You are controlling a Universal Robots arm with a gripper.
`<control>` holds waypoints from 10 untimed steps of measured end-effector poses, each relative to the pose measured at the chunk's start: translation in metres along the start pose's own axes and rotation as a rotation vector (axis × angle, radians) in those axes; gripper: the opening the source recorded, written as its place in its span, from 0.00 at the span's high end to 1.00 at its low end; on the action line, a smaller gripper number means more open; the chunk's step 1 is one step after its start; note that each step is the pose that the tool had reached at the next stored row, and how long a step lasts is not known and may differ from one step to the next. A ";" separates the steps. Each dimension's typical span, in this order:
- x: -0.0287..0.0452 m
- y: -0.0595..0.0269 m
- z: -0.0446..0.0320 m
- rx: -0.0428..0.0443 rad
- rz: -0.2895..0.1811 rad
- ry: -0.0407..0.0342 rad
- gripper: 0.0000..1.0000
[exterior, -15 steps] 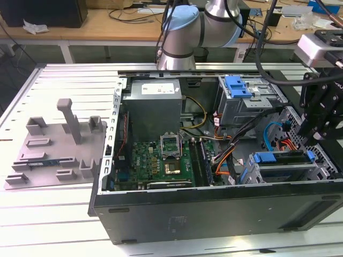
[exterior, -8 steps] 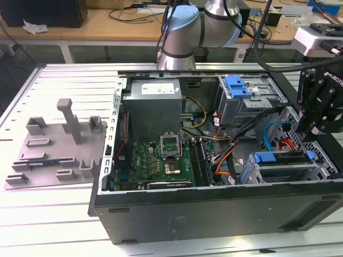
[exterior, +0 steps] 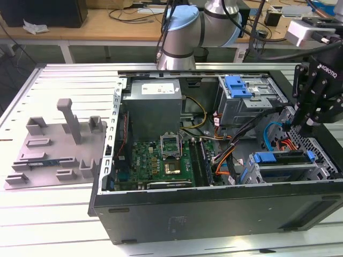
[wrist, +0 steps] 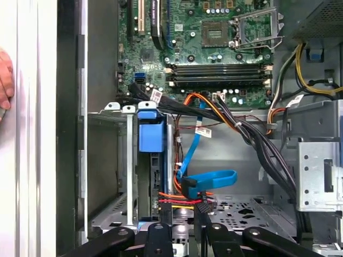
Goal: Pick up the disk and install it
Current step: 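Insert the second disk wire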
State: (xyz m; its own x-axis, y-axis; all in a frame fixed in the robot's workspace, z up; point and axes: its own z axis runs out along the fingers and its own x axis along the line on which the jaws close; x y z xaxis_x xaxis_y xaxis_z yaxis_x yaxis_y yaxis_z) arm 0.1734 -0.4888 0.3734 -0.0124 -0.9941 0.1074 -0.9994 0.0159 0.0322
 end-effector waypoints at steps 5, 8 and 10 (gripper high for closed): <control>-0.0020 0.0001 0.0007 0.0012 0.026 -0.0010 0.69; -0.0033 0.0001 0.0006 0.0000 0.037 -0.0012 0.69; -0.0038 0.0001 0.0005 -0.0004 0.042 -0.0013 0.69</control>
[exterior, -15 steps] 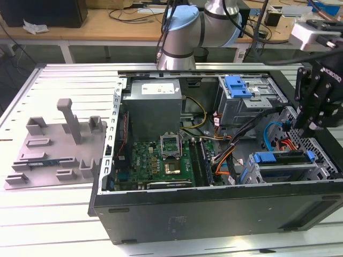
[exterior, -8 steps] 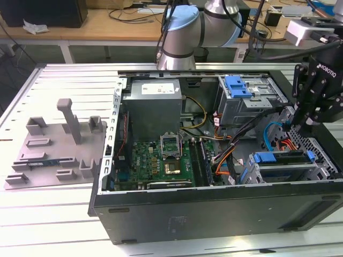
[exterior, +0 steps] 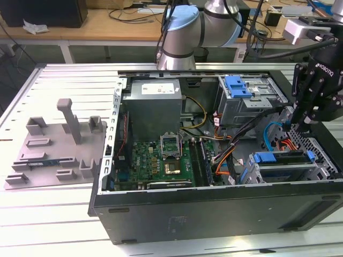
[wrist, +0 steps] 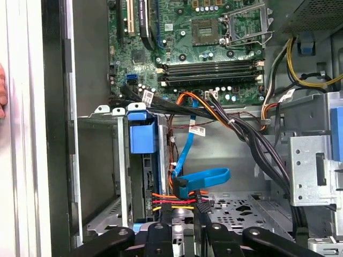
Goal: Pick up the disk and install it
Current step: 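Insert the second disk wire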
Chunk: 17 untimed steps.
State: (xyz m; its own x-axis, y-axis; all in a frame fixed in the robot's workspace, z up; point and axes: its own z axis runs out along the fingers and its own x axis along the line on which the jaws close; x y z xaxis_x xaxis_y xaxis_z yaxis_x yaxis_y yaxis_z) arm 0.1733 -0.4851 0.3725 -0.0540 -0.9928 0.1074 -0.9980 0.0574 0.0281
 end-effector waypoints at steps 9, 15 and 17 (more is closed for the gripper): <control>-0.0001 0.0000 0.0000 -0.0005 0.004 -0.0002 0.56; -0.0109 0.0006 -0.0011 -0.0031 0.006 0.0791 0.56; -0.0193 0.0011 -0.0019 -0.0022 0.007 0.1130 0.56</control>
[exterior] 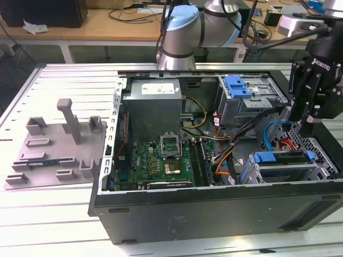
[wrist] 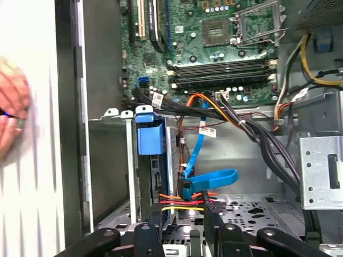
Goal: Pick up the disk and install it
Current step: 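Insert the second disk wire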
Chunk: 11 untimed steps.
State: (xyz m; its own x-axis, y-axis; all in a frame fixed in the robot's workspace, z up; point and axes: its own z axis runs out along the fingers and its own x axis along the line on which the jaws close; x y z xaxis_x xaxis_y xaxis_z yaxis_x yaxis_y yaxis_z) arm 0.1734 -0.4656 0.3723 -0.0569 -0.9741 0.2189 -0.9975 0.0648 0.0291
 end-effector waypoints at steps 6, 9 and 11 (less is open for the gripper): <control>-0.0102 0.0046 -0.0016 0.0029 0.002 0.0545 0.56; -0.0100 0.0117 -0.0007 0.0036 0.002 0.0629 0.56; -0.0096 0.0201 0.0005 0.0050 -0.002 0.0748 0.64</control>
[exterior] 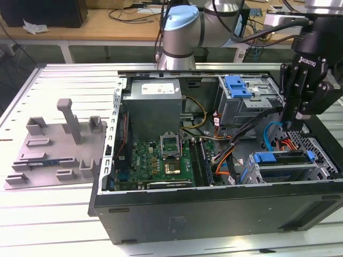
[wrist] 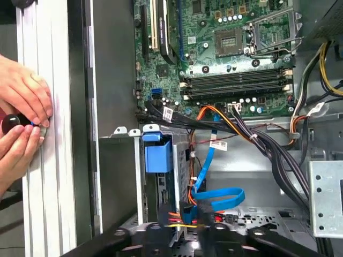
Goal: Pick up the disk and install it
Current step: 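Insert the second disk wire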
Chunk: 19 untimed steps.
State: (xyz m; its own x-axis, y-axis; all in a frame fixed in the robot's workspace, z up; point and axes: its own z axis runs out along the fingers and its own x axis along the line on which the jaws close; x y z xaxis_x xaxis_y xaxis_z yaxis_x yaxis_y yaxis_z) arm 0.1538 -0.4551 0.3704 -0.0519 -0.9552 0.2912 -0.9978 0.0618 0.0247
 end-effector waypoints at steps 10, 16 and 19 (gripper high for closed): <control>-0.0011 0.0017 0.0037 0.0003 -0.001 0.0030 0.71; -0.0013 0.0017 0.0044 0.0001 -0.001 0.0025 0.84; -0.0013 0.0017 0.0046 0.0001 -0.001 0.0023 0.84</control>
State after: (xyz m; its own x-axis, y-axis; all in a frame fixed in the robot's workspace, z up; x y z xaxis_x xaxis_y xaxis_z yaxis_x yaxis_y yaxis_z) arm 0.1520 -0.4550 0.3656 -0.0512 -0.9546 0.2934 -0.9978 0.0612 0.0248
